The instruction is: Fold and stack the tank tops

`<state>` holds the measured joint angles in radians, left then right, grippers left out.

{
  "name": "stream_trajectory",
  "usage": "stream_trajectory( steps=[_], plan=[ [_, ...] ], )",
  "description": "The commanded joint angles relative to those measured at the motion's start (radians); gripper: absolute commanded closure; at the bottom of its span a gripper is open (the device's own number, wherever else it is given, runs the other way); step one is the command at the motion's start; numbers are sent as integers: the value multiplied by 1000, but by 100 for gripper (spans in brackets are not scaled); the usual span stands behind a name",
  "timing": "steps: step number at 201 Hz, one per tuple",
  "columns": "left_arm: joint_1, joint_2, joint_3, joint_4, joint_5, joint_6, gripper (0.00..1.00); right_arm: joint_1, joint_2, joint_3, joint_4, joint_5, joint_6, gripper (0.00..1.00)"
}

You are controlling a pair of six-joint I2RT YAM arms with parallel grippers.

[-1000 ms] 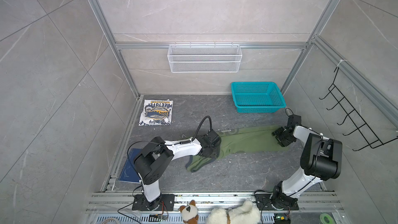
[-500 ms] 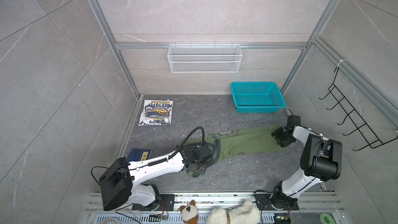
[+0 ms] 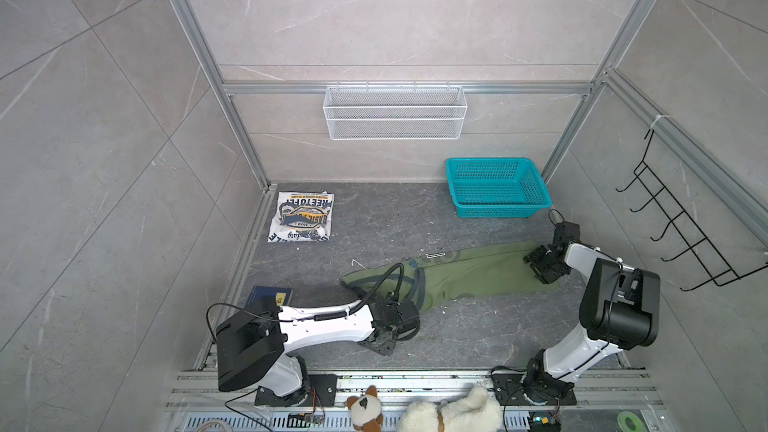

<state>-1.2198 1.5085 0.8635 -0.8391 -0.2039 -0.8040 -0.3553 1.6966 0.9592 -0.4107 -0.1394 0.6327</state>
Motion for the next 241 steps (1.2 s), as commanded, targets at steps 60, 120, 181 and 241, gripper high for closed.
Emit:
stream_trajectory(
  steps=[60,120,181,241],
  plan=[
    [60,-91,-33,-3,-34,15,91,8,6,-14,-26,34,-4,43],
    [355,-221,-17,-20,206,212,92,10,8,-7,-30,47,-9,44],
    [493,-93,98,-140,131,290,92,11,7,-4,-39,59,-11,44],
    [552,17,114,-197,45,260,90,13,14,-2,-33,69,-11,44]
  ],
)
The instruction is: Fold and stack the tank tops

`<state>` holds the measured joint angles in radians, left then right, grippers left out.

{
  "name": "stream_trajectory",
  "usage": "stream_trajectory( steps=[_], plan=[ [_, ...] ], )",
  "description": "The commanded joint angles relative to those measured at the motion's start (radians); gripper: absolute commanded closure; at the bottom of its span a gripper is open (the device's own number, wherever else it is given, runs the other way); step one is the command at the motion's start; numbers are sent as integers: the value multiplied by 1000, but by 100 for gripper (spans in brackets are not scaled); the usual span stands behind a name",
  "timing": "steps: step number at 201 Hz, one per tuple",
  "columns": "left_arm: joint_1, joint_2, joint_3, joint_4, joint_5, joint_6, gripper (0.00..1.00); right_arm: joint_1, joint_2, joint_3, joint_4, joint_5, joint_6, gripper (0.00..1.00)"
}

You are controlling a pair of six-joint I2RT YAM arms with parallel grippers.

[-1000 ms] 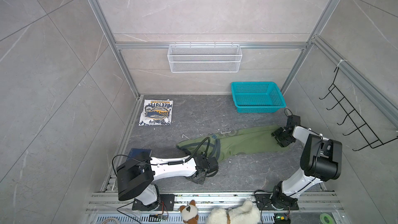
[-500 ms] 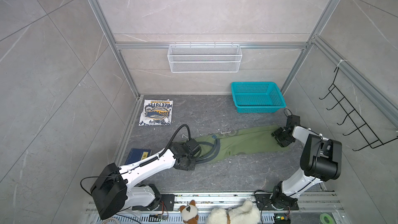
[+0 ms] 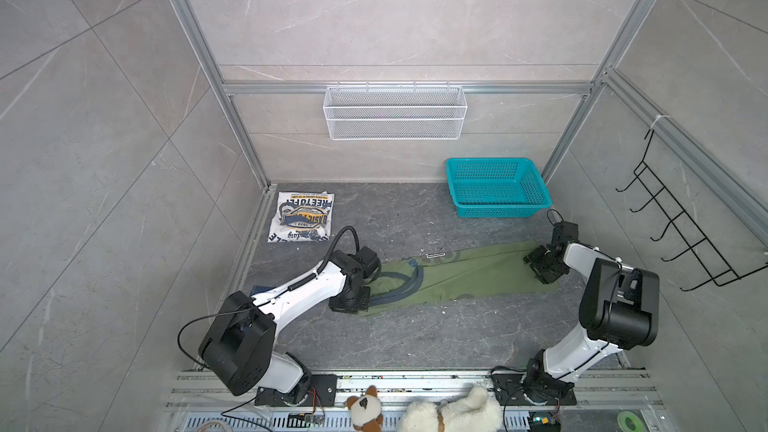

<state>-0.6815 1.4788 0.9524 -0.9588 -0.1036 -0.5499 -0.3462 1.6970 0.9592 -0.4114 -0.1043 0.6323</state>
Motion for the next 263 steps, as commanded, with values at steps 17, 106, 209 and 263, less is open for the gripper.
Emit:
stream_trajectory(
  steps=[17,106,209,263],
  plan=[
    [17,97,38,-101,-97,2,90,9,8,1,-37,47,-15,44],
    [15,182,149,-170,-266,5,81,65,-14,42,-62,98,-47,43],
    [5,-295,-155,159,-64,-252,40,100,-205,-2,-101,61,-65,43],
    [43,-307,-294,349,-20,-370,43,102,-186,-30,-81,-40,-62,42]
  ],
)
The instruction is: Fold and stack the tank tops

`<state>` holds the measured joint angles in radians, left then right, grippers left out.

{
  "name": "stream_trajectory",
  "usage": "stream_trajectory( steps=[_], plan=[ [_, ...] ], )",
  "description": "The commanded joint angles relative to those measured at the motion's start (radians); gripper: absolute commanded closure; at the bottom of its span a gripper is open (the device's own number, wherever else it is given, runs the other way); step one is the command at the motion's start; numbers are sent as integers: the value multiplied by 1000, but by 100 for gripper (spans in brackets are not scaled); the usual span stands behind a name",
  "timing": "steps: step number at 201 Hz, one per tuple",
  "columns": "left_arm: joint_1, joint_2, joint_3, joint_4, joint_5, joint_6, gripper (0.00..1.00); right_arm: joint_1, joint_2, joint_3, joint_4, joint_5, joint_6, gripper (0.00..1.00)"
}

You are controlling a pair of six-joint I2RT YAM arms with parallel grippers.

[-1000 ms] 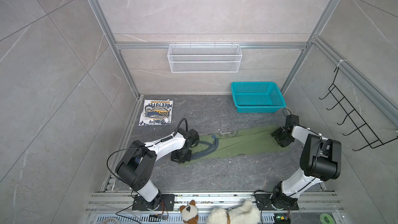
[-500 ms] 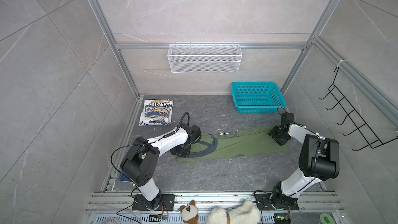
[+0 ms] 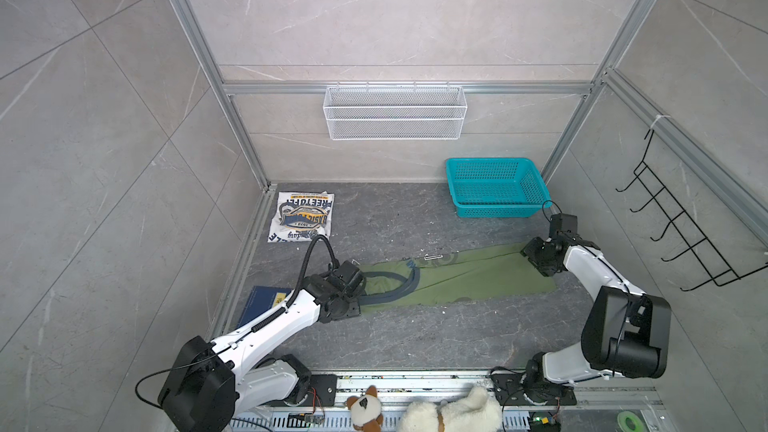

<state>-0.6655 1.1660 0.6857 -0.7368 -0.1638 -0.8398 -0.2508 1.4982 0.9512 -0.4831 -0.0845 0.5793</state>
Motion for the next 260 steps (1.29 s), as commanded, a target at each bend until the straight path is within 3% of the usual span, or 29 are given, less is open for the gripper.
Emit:
stream_trajectory(
  steps=[1,74,108,139,175,209,242,260],
  plan=[
    [29,7,-30,131,42,-80,43,6,14,-22,-9,-61,-9,42],
    [100,75,-106,302,95,-39,53,18,32,-65,27,-82,-13,42],
    [115,115,-118,330,108,-13,68,36,81,-72,37,-80,-8,42],
    [115,104,-79,252,29,42,86,43,159,-76,41,-75,9,42],
    [115,47,-37,150,-117,98,96,43,226,-50,26,-34,20,43],
    [116,-32,-63,131,-218,94,97,44,224,-43,24,-8,22,43],
    [115,19,-66,135,-162,92,95,50,199,-42,24,-24,11,43],
    [115,54,-69,142,-111,81,85,62,178,-35,18,-39,-1,43]
  ],
)
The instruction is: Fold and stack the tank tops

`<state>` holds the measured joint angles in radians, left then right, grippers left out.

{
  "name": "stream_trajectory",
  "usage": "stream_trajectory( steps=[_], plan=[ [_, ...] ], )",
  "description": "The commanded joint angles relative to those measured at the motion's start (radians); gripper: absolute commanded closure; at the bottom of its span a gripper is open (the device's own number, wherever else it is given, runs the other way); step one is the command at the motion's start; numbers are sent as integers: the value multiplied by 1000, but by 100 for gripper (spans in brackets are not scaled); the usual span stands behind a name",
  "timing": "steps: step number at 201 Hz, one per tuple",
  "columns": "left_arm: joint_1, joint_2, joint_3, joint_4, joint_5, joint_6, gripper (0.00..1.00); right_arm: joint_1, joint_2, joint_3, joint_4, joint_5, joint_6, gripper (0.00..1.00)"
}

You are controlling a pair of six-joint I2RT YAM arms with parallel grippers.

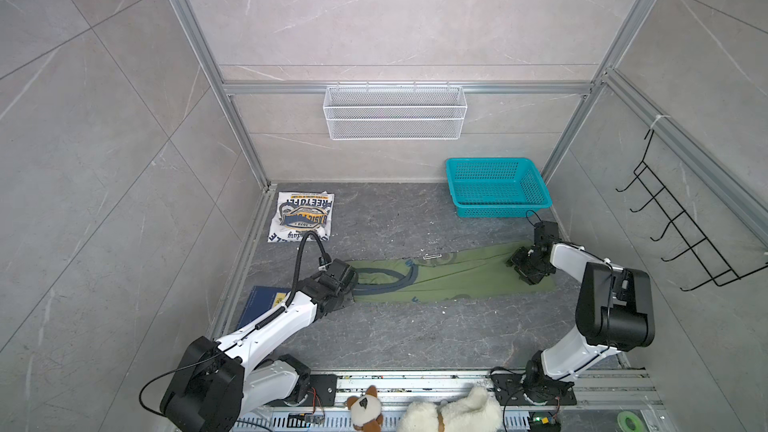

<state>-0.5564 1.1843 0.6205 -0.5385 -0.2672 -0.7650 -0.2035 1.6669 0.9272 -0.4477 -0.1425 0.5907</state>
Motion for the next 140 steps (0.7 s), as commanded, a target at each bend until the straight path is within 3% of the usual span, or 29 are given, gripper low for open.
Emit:
stream_trajectory(
  steps=[1,32,63,76,105,140],
  plan=[
    [6,37,-4,-57,-5,6,85,15,7,-10,-18,20,-13,43],
    [2,0,47,-128,-10,0,60,22,-58,24,-60,-8,-37,43],
    [-86,-38,224,-254,-151,-23,47,22,-132,87,-127,36,-67,42],
    [-176,19,318,-272,-188,-43,44,25,-140,104,-131,22,-71,42],
    [-346,225,486,-182,-154,-76,40,64,-139,118,-144,35,-88,42],
    [-389,476,597,54,45,-81,37,108,-122,116,-153,50,-106,42]
  ],
)
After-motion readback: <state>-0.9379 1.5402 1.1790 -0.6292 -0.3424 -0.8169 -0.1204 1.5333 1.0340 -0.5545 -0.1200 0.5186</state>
